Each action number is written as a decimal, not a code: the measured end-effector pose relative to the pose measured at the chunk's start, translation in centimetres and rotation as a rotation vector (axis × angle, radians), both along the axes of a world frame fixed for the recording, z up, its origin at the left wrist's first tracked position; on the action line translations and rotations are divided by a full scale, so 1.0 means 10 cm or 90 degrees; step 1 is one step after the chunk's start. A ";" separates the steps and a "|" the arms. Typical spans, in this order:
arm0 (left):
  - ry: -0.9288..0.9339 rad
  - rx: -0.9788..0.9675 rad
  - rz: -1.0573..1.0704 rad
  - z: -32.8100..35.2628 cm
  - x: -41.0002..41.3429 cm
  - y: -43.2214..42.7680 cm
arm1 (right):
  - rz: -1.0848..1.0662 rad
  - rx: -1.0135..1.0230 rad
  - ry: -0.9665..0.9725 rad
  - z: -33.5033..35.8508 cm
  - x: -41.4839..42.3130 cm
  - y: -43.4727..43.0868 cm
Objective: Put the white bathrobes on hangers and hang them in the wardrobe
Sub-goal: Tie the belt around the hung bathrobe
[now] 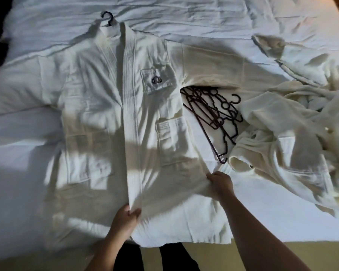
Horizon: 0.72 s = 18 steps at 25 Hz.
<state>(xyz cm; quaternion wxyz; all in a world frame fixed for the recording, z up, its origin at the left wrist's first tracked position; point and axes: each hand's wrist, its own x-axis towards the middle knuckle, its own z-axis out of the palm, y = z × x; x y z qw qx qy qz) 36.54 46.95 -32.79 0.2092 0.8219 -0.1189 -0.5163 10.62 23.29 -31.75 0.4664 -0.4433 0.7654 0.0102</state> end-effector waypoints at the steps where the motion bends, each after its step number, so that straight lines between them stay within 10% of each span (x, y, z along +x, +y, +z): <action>1: -0.010 0.008 -0.037 0.06 0.00 0.02 | -0.030 -0.011 -0.002 0.06 0.04 0.03; 6: -0.088 0.088 -0.160 0.22 0.16 0.00 | -0.239 0.060 -0.119 0.42 -0.06 -0.17; 12: -0.048 0.147 -0.221 0.20 0.17 -0.21 | 0.162 0.036 -0.014 0.22 -0.13 -0.24; 18: -0.459 -0.054 -0.416 0.31 -0.09 -0.60 | 0.225 0.035 0.129 0.01 -0.01 -0.07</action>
